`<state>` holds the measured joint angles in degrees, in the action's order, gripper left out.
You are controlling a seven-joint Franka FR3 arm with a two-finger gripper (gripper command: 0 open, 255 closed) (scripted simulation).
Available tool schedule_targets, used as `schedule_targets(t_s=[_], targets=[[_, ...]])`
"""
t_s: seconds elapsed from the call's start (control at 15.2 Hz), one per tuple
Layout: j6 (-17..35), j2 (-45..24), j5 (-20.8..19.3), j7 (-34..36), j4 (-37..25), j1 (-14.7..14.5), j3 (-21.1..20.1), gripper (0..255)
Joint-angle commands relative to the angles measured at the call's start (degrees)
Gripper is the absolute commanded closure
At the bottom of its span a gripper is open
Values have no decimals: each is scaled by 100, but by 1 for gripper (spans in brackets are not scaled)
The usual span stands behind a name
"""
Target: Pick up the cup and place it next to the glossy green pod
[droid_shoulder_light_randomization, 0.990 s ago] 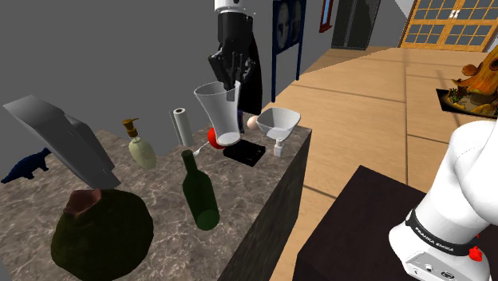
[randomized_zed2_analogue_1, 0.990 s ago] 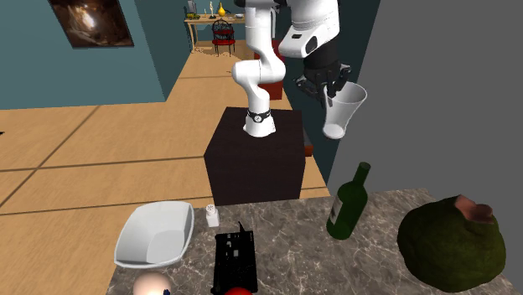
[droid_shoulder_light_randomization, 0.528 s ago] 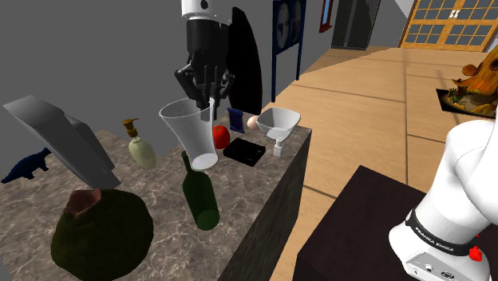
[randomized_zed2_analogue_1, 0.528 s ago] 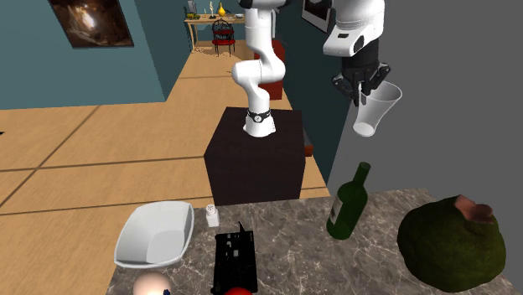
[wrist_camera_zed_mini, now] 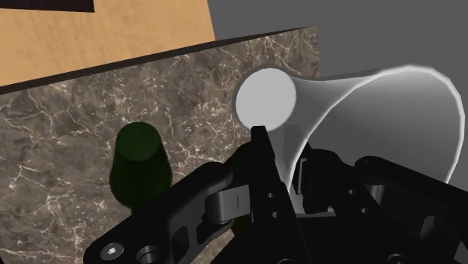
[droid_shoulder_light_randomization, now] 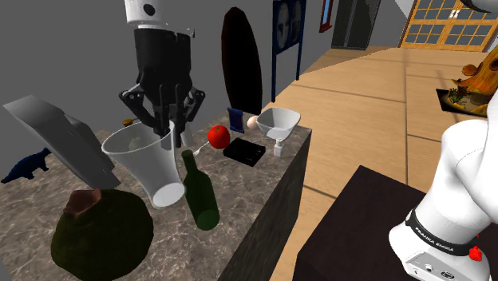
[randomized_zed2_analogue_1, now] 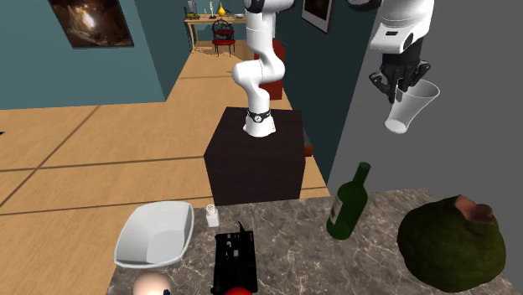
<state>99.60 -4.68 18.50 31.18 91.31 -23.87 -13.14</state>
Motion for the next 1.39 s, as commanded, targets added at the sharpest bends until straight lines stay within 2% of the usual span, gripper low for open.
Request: schedule_targets(t_s=[0.0,0.26,1.32], targets=[[74,-192,-75,295,-212,-163,-128,255],[139,-705,-304,882,-824,-526,-348,255],[1317,-661,-187,524,444,-524,-345,255]])
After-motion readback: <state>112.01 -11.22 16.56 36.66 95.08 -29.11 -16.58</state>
